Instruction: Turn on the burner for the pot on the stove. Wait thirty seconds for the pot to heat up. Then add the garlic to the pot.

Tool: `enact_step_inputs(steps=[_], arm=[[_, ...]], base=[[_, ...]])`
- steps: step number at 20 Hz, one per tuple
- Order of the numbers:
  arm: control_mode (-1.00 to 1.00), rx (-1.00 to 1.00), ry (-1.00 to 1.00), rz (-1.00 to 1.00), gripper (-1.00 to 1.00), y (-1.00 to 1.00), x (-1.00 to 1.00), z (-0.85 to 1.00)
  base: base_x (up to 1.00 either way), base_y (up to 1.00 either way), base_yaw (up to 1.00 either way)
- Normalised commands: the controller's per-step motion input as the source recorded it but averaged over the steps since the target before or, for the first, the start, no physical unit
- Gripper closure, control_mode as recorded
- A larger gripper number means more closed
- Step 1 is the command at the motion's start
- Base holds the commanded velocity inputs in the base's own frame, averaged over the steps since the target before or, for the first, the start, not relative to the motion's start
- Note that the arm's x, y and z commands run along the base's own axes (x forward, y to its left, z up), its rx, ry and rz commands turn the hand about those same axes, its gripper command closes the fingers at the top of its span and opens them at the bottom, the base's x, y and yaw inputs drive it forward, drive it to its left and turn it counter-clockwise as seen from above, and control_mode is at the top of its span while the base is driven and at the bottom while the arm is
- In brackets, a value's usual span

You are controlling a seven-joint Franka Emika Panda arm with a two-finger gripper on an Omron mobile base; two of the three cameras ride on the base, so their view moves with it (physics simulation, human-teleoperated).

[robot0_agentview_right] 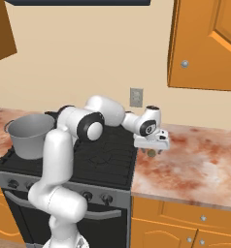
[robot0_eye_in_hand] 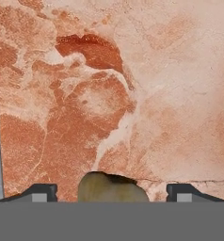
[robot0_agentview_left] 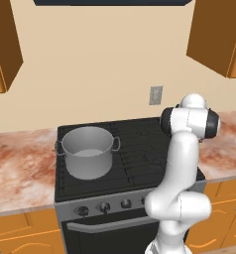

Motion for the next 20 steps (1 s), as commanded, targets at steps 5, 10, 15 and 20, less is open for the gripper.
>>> enact_step_inputs(steps=[5, 10, 15, 20], arm=[[-1.0, 0.0, 0.01, -0.01, 1.0, 0.0, 0.0, -0.06], [-1.0, 0.0, 0.0, 0.0, 1.0, -0.01, 0.0, 0.0], [-1.0, 0.0, 0.0, -0.02, 1.0, 0.14, -0.02, 0.11], [-1.0, 0.0, 0.0, 0.0, 1.0, 0.34, -0.08, 0.49]], base=[[0.0, 0.0, 0.0], [0.0, 0.0, 0.0], [0.0, 0.0, 0.0], [0.0, 0.0, 0.0]])
